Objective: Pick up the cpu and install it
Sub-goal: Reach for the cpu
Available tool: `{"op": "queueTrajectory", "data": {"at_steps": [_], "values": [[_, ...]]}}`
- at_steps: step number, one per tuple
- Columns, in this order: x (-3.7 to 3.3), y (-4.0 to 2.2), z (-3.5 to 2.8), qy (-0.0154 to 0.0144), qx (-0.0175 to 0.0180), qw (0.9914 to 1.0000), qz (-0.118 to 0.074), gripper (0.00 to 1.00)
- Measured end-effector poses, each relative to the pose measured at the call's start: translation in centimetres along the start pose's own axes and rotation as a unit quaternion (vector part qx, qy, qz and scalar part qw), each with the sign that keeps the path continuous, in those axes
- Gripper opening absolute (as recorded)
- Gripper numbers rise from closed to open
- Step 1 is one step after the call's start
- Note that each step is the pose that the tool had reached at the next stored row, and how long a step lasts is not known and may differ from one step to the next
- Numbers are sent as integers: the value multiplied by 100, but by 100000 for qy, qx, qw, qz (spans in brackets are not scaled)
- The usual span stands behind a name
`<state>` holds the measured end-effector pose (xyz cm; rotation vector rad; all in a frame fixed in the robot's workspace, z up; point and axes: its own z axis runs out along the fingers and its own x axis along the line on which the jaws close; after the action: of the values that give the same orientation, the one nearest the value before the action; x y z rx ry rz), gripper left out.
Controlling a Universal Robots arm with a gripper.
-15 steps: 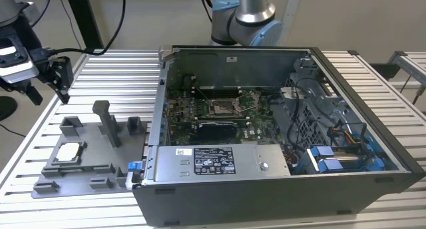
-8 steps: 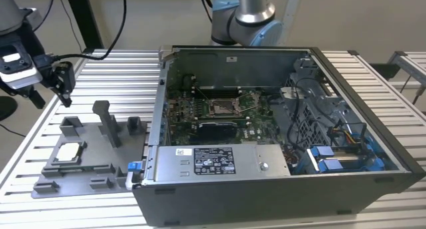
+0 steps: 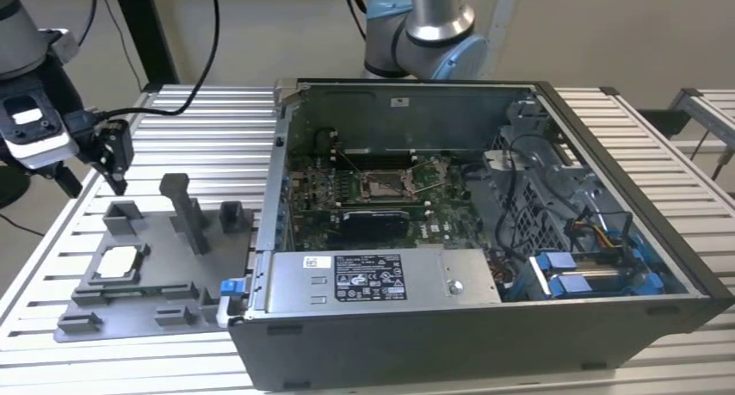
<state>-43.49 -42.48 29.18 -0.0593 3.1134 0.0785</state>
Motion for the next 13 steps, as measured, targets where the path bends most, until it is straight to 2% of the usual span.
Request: {"op": "queueTrajectory", "data": {"at_steps": [5,13], "values": [[5,-51,66,-9,-7,100000,27,0],[13,-78,112,2,-12,100000,29,0]]}}
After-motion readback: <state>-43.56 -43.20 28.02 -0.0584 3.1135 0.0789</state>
